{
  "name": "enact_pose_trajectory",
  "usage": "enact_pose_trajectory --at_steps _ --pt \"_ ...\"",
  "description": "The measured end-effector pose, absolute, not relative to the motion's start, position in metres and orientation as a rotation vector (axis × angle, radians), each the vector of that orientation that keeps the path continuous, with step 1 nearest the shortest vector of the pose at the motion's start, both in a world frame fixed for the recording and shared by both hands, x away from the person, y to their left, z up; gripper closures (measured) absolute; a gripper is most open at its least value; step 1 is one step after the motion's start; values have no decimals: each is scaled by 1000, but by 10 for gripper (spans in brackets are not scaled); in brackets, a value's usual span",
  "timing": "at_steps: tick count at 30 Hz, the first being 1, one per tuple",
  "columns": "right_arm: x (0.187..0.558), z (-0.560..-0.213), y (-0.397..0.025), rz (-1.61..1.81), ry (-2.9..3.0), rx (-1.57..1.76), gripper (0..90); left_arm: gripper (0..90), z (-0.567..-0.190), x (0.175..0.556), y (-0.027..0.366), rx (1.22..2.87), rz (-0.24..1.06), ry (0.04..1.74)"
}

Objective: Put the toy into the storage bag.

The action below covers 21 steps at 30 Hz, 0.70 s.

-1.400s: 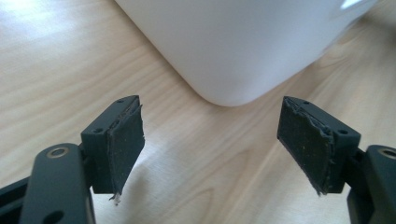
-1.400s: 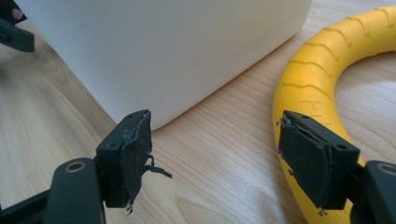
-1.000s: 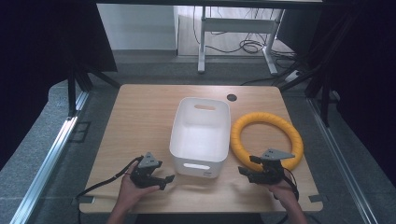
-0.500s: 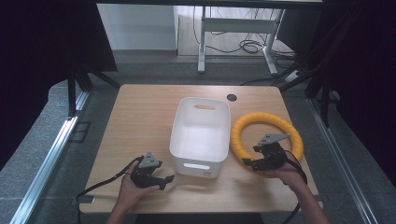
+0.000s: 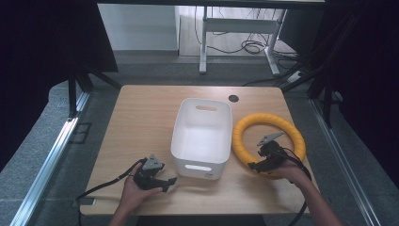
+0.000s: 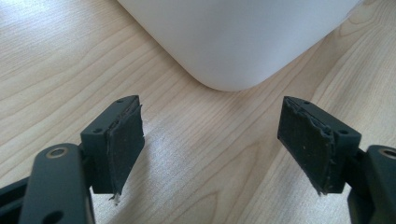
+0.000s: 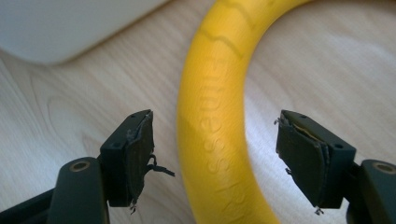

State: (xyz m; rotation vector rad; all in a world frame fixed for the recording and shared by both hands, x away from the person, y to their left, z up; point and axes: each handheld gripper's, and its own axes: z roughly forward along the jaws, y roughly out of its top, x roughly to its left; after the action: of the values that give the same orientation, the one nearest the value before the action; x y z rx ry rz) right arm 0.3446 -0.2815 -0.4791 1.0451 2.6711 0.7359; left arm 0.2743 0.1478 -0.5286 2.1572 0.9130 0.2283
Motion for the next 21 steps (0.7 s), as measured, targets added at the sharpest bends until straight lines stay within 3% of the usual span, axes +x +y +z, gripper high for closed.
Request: enact_pose_trajectory --at_steps 21 --pt "352 -502 -271 374 2823 951 312 227 -533 276 146 2174 229 914"
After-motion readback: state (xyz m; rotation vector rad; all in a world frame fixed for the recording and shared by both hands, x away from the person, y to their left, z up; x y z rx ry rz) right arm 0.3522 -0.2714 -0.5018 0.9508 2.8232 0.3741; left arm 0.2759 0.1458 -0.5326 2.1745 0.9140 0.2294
